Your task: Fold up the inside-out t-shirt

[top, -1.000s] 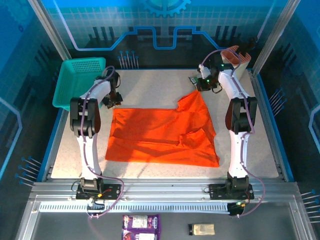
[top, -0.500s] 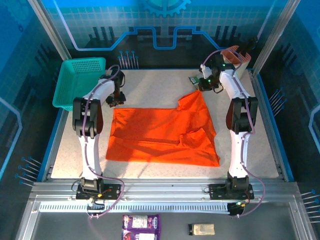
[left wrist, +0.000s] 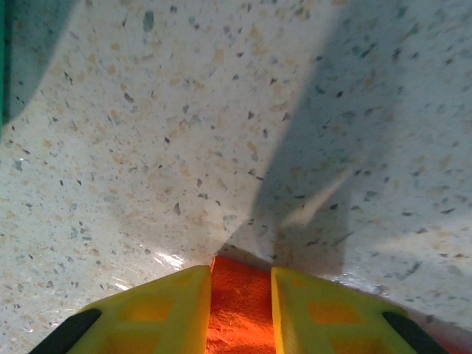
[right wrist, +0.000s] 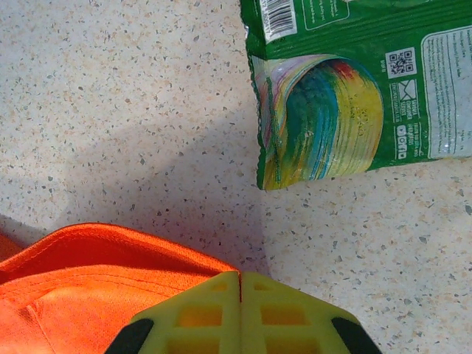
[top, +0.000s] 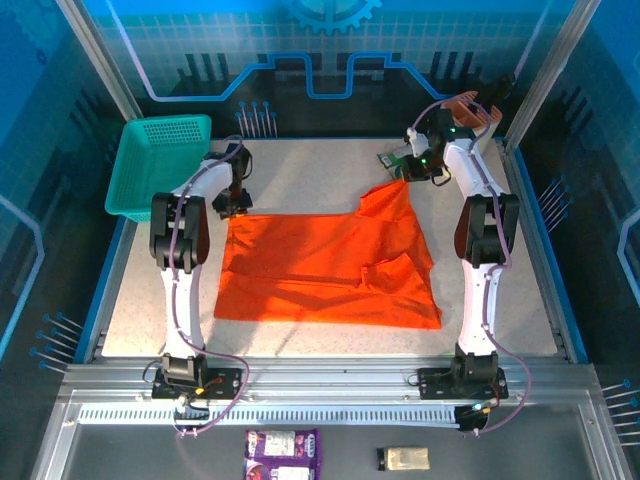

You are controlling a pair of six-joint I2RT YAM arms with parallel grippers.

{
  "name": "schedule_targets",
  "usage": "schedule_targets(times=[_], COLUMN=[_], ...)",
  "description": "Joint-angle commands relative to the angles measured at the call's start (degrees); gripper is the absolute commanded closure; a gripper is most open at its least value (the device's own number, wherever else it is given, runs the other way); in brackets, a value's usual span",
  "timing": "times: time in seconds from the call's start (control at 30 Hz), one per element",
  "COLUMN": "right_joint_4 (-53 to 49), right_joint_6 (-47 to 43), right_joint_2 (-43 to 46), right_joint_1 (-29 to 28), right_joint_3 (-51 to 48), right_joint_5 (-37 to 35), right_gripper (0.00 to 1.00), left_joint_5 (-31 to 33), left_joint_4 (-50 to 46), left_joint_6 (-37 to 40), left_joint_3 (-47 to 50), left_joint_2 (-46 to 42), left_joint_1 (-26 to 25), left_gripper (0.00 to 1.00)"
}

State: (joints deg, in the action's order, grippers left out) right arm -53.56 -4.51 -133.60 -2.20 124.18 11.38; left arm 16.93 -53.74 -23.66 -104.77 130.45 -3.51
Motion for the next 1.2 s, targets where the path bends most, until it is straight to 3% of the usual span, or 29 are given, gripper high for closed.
schedule_targets(times=[0.0, 0.13, 0.33, 0.53, 0.8, 1.17], right_joint_4=[-1.3, -1.5, -1.3, -0.1, -1.3, 3.9], right_joint_6=[0.5, 0.5, 0.7, 2.2, 4.5, 10.6], right_joint_2=[1.2, 1.2, 1.7, 3.2, 4.9, 24.1], right_joint_1=[0.5, 0.5, 0.5, 0.5, 0.8, 0.5], right_joint_3=[1.8, 1.9, 1.5, 2.1, 5.8, -19.7], right_joint_5=[0.7, 0.8, 0.4, -1.6, -2.7, -2.3], right_gripper=[1.0, 1.0, 1.0, 1.0, 1.0, 1.0], left_joint_5=[1.8, 1.7, 2.2, 0.1, -4.1, -5.0], left_joint_4=[-2.6, -2.3, -1.7, 0.8, 6.2, 17.6], left_joint_6=[0.1, 0.1, 0.4, -0.2, -1.1, -2.1], left_joint_3=[-1.3, -1.4, -1.4, -0.9, 0.4, 19.8], left_joint_2=[0.9, 1.3, 0.8, -2.8, -8.9, -24.7], left_joint_1=[-0.2, -0.2, -0.2, -0.3, -0.3, -0.2], left_gripper=[0.71, 0.7, 0.88, 1.0, 1.0, 1.0])
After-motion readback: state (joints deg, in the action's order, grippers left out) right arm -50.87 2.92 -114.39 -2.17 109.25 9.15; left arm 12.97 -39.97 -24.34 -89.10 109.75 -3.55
